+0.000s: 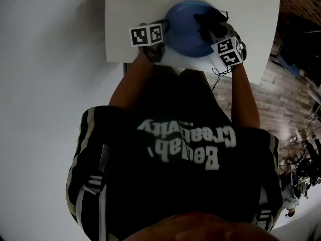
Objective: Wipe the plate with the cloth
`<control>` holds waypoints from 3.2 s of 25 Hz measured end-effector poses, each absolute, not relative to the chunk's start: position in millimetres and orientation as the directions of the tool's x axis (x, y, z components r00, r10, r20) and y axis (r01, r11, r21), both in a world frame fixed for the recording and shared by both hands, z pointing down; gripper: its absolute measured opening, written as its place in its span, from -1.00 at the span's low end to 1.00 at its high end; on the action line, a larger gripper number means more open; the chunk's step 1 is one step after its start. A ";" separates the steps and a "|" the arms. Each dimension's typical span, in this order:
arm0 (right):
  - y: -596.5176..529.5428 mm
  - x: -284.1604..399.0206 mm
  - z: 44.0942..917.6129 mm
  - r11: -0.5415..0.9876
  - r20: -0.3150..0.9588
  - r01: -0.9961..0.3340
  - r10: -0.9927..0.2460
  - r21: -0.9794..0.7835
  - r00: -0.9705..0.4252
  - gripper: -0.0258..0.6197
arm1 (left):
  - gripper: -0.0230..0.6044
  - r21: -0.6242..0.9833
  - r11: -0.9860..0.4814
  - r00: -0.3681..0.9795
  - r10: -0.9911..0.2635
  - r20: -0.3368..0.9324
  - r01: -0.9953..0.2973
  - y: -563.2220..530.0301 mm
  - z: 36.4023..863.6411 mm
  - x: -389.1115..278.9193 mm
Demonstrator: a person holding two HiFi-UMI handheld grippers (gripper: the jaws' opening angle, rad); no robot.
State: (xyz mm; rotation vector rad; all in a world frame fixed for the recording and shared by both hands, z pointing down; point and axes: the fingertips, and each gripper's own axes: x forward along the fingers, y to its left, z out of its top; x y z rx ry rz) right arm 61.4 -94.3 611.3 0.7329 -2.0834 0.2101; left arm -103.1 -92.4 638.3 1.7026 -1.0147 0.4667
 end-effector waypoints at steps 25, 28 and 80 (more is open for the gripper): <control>17.7 9.1 616.9 0.960 0.844 -0.271 -0.196 0.063 -0.500 -0.67 | -0.87 0.576 -0.075 0.551 -0.414 0.724 -0.814 -98.5 639.4 -99.9; 25.9 -11.0 616.7 0.976 0.845 -0.210 -0.159 0.057 -0.511 -0.67 | -0.87 0.578 -0.074 0.552 -0.417 0.722 -0.813 -99.2 637.7 -99.9; -125.1 -54.9 623.5 0.903 0.859 -0.393 -0.332 0.171 -0.388 -0.65 | -0.88 0.552 -0.154 0.561 -0.414 0.717 -0.819 -103.8 636.4 -107.6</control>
